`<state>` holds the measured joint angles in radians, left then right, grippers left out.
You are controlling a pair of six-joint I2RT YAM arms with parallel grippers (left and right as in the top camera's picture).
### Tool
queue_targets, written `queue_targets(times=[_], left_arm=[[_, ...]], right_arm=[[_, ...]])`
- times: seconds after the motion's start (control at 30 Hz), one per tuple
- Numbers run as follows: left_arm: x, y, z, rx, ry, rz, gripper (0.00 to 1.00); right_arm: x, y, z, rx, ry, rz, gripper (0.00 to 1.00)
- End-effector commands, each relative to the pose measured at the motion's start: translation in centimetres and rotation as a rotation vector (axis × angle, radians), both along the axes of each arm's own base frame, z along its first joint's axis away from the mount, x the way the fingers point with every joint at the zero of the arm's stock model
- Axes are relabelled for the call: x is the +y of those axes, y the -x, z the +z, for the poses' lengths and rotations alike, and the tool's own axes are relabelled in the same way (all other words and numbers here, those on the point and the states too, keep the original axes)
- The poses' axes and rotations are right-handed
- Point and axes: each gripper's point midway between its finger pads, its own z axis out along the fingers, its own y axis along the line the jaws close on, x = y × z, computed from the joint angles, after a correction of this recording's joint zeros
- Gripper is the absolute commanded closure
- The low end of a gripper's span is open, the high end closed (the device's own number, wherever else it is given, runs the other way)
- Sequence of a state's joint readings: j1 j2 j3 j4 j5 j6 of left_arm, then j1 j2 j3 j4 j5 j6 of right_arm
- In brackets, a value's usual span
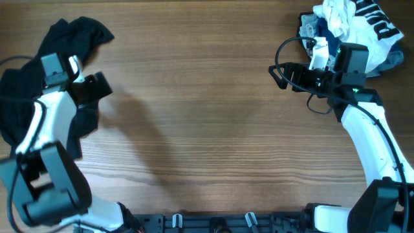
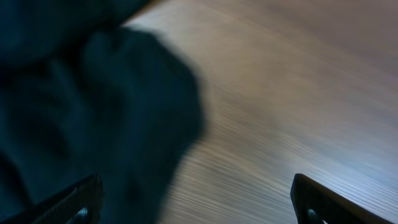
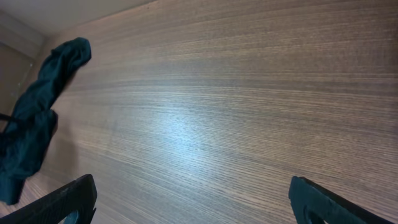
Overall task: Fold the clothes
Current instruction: 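Reach the left gripper to the black t-shirt and grasp it, then lift the black t-shirt with the left gripper and drag it toward center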
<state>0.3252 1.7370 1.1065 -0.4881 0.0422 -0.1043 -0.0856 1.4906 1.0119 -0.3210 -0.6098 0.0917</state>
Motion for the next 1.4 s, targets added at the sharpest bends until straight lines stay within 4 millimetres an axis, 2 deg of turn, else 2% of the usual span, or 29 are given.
queue_targets(times=[0.0, 0.17, 0.27, 0.37, 0.43, 0.47, 0.63, 0.7, 0.73, 0.83, 0.9, 0.93, 0.97, 1.0, 1.03, 1.13, 1.23, 1.33, 1.37], left_arm=[[2.8, 0.3, -1.8, 0.039, -0.042, 0.077, 0.02], [3.5, 0.4, -2.8, 0.054, -0.045, 0.092, 0.02], [3.5, 0.3, -2.8, 0.052, -0.045, 0.090, 0.07], [3.3, 0.5, -2.9, 0.060, -0.042, 0.086, 0.26], [3.0, 0.7, -3.0, 0.071, -0.038, 0.081, 0.44], [2.9, 0.7, -3.1, 0.077, -0.036, 0.079, 0.48], [2.3, 1.2, -4.2, 0.109, -0.027, 0.070, 0.53], [2.3, 1.3, -4.7, 0.123, -0.022, 0.069, 0.52], [2.4, 1.4, -5.1, 0.132, -0.025, 0.071, 0.48], [2.1, 2.0, -6.7, 0.178, -0.011, 0.069, 0.23], [1.9, 2.4, -7.6, 0.205, -0.002, 0.066, 0.25], [1.8, 2.6, -7.9, 0.216, 0.002, 0.065, 0.32], [1.7, 2.7, -8.2, 0.226, 0.006, 0.063, 0.50], [1.6, 2.8, -8.3, 0.230, 0.007, 0.062, 0.76], [1.3, 2.8, -8.3, 0.235, 0.014, 0.067, 0.96], [-0.9, 2.0, -7.2, 0.203, 0.068, 0.033, 0.96], [-4.4, -0.1, -5.0, 0.124, 0.092, -0.064, 0.96], [-9.2, -2.7, -1.6, 0.014, 0.109, -0.196, 0.96], [-11.8, -4.0, 0.4, -0.050, 0.128, -0.256, 0.96]], right_arm=[[0.1, -0.5, 0.3, -0.003, -0.007, -0.006, 0.00], [-0.9, -0.3, -0.6, 0.033, 0.040, -0.053, 0.01], [-1.2, -0.4, -0.9, 0.036, 0.057, -0.070, 0.03], [-1.2, -0.4, -0.9, 0.036, 0.057, -0.069, 0.08], [-1.2, -0.4, -0.9, 0.038, 0.056, -0.070, 0.13], [-1.2, -0.4, -0.9, 0.038, 0.056, -0.070, 0.14], [-1.2, -0.2, -1.0, 0.050, 0.054, -0.070, 0.14], [-1.2, -0.1, -1.1, 0.056, 0.055, -0.069, 0.13], [-1.2, -0.1, -1.2, 0.057, 0.054, -0.070, 0.14], [-1.4, -0.1, -1.2, 0.057, 0.062, -0.077, 0.12], [-1.6, -0.2, -1.3, 0.058, 0.072, -0.086, 0.12], [-1.6, -0.2, -1.3, 0.058, 0.071, -0.086, 0.12], [-1.6, -0.2, -1.3, 0.058, 0.071, -0.086, 0.12], [-1.6, -0.2, -1.3, 0.059, 0.071, -0.086, 0.12], [-1.6, -0.2, -1.3, 0.059, 0.070, -0.087, 0.12], [-1.6, -0.2, -1.3, 0.062, 0.066, -0.090, 0.13], [-1.6, -0.2, -1.3, 0.067, 0.055, -0.101, 0.13], [-1.6, -0.2, -1.3, 0.066, 0.054, -0.102, 0.13], [-1.6, -0.2, -1.3, 0.067, 0.053, -0.103, 0.14]])
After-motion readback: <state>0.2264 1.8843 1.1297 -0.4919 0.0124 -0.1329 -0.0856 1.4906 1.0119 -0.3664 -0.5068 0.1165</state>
